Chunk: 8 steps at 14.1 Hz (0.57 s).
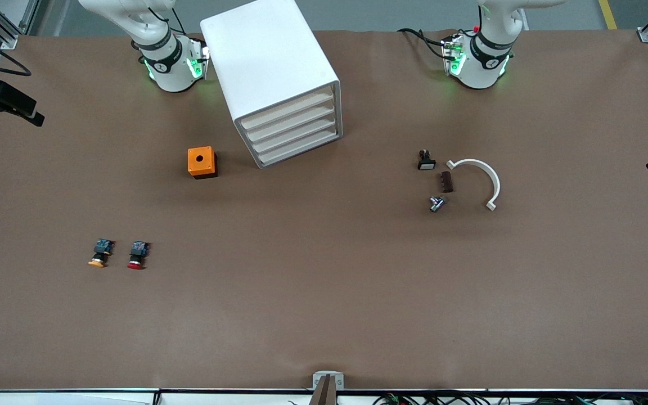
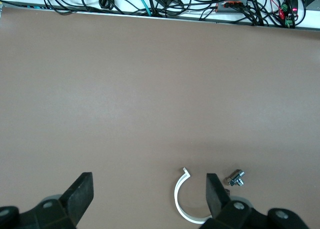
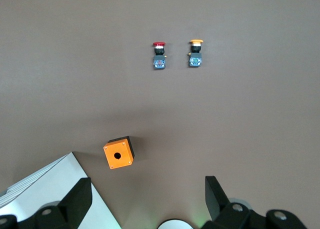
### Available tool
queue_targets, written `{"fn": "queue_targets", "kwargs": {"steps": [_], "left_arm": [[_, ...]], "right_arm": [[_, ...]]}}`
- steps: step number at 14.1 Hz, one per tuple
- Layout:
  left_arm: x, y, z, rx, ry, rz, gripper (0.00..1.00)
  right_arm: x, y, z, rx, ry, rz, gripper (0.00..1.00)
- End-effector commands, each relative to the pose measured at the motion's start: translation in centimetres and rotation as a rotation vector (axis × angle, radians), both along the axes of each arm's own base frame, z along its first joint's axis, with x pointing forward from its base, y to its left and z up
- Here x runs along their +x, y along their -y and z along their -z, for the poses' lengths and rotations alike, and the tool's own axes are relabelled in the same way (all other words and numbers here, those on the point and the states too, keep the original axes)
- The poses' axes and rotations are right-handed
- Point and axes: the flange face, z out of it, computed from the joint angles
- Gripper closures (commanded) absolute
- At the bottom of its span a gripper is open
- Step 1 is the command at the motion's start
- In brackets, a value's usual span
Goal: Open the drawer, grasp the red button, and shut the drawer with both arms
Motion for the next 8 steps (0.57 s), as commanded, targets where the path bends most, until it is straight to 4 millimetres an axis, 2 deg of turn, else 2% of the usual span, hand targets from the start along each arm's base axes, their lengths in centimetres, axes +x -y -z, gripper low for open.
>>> {"fn": "queue_targets", "kwargs": {"steps": [1, 8], "left_arm": [[-0.05, 0.76, -0.67, 0.024, -0.007, 0.037, 0.01], [-0.32, 0.88, -0.77, 0.021, -0.02, 0.039, 0.0]], "right_arm": [[-0.7, 0.22, -0.43, 0.0, 0.024, -0.052, 0.0], [-0.75, 0.46, -0.59, 0.001, 0.03, -0.079, 0.0]]}}
